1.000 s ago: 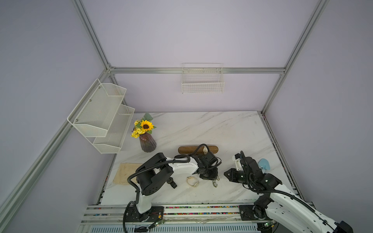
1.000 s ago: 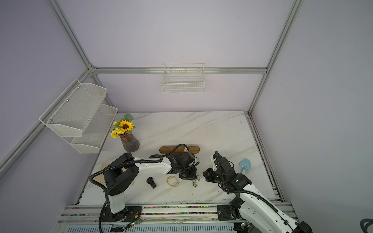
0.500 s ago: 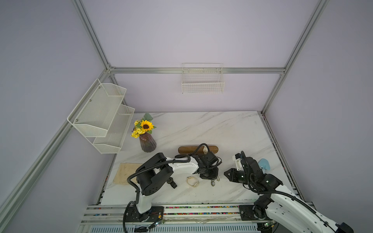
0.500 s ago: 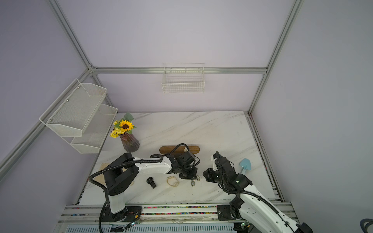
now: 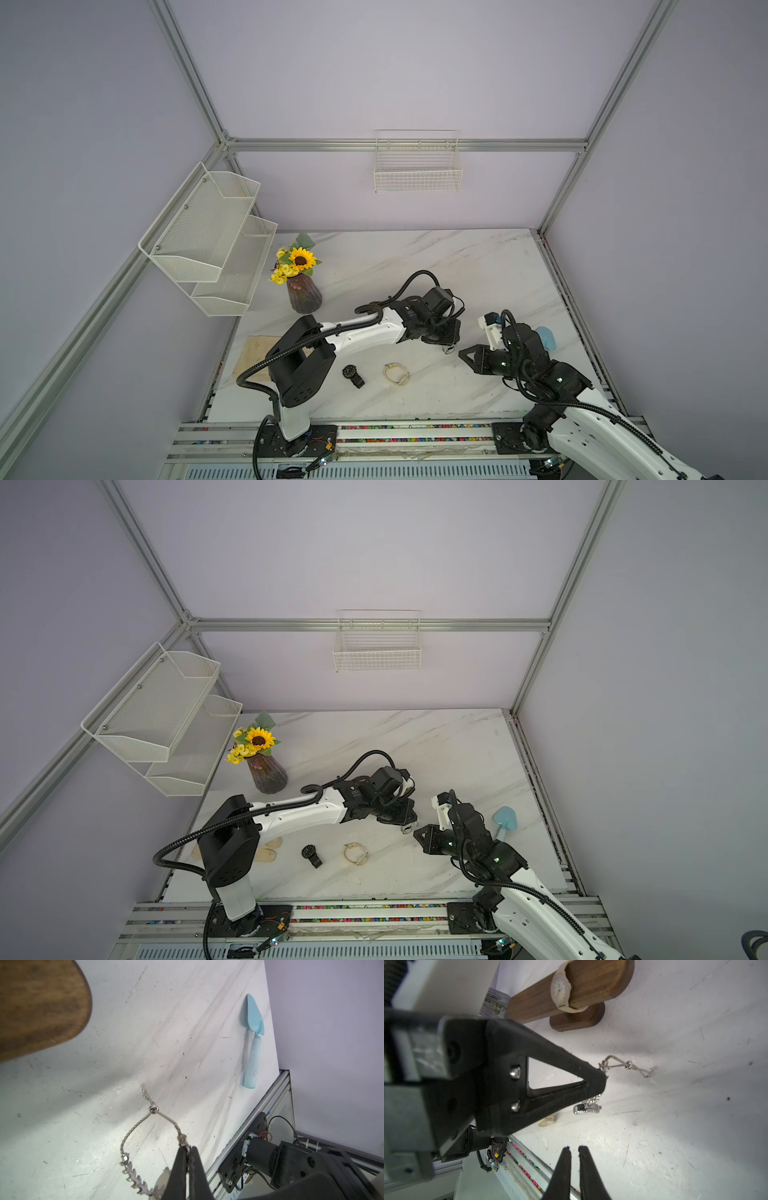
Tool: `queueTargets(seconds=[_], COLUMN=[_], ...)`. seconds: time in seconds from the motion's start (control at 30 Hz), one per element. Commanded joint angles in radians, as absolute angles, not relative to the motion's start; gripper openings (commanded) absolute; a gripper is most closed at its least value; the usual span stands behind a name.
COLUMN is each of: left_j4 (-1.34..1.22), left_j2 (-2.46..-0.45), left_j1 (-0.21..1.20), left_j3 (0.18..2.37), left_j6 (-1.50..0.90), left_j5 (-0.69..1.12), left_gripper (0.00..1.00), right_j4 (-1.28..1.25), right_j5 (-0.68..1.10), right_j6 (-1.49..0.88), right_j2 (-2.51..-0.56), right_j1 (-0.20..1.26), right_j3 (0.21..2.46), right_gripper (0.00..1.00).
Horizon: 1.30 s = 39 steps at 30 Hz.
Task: Place watch on stand
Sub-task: Pick up the watch at the center of the board.
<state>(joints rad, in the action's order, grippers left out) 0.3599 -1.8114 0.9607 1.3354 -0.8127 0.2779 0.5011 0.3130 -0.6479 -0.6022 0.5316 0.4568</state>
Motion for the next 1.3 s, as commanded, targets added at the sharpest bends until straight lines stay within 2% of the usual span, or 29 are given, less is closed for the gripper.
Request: queueTargets(seconds=[0.0, 0.13, 0.47, 0.8, 0.87, 0.97, 1.0, 1.27], left_j4=[0.356, 0.356, 0.336, 0.292, 0.288, 0.281, 0.279, 0.239], left_j2=[-1.760, -1.738, -1.678, -1.661, -1.663, -1.669, -1.670, -1.649], left_j1=[0.947, 0.935, 0.890, 0.812, 0.804, 0.795, 0.792, 0.780], left_j3=[1.397, 1.433, 1.527, 1.572, 1.577, 1.575, 1.574, 1.541], left_j6=[-0.780, -0.769, -0.739, -0.752, -0.753, -0.758, -0.760, -0.779], left_j5=[0.305, 0.330, 0.390, 0.492, 0.502, 0.518, 0.524, 0.549], left_gripper=[0.00, 0.00, 0.00, 0.00, 0.00, 0.00, 0.00, 0.00], right_j4=[0.471, 0.427, 0.422, 0.333, 0.334, 0.335, 0.336, 0.202], right_j5=[0.305, 0.310, 0.303, 0.307, 0.286, 0.274, 0.270, 0.525], right_j6=[-0.634, -0.622, -0.530, -0.566, -0.558, -0.528, -0.522, -0.517], right_j2=[-0.527, -0.494, -0.567, -0.534, -0.534, -0.570, -0.601, -0.772], right_j1=[0.526, 0.526, 0.527, 0.525, 0.523, 0.513, 0.506, 0.324], right_j3=[0.487, 0.513, 0.695, 0.647, 0.659, 0.692, 0.705, 0.764], right_gripper=[0.14, 0.14, 0.15, 0.14, 0.20, 0.41, 0.43, 0.41])
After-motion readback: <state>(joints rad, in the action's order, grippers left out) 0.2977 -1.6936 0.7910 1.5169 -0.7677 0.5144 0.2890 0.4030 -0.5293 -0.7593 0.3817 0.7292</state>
